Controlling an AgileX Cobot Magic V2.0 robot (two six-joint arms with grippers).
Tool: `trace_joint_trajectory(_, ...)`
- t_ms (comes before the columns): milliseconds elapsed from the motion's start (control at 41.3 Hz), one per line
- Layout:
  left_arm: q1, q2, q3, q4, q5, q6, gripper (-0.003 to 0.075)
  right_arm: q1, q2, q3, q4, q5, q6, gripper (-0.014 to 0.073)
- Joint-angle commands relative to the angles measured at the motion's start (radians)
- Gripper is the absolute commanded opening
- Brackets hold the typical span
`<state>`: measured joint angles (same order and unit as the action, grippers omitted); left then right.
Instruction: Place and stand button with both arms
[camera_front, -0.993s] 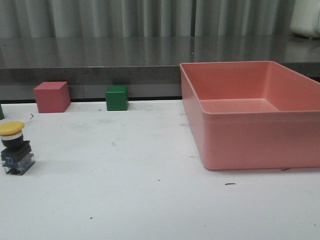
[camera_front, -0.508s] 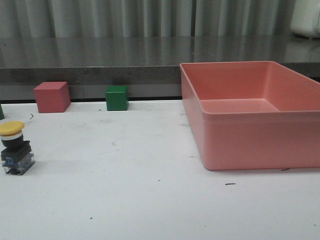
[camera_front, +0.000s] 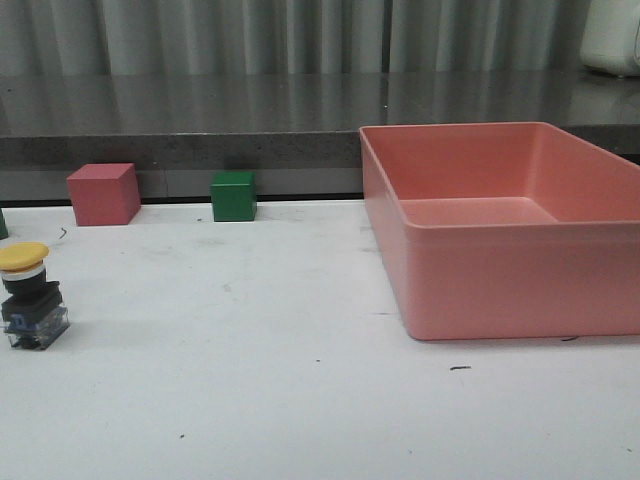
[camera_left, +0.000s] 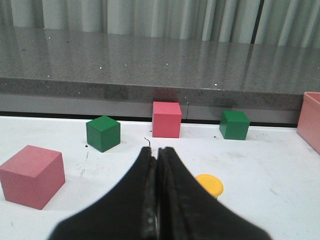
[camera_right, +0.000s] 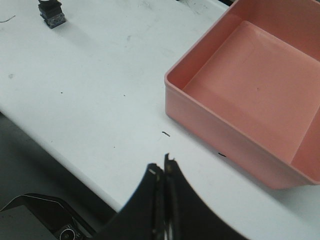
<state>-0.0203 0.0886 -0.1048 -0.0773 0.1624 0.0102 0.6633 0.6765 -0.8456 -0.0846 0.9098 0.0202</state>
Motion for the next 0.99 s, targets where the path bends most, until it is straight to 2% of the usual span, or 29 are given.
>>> trace_joint_trajectory(0,0.002,-0.024,0.029,-0.005,-0.137,0.0,-0.002,-0.005,-0.001,-0.025,-0.004,-0.057,-0.011,-0.0068)
trace_joint_trajectory(242,0.002,-0.098,0.129,-0.005,-0.216,0.0,-0.002,-0.005,-0.001,-0.025,-0.004,-0.057,-0.011,-0.0068)
trace_joint_trajectory(968,0.002,-0.115,0.129,-0.005,-0.21,0.0,-0.002,-0.005,-0.001,-0.025,-0.004,-0.055,-0.011,-0.0068)
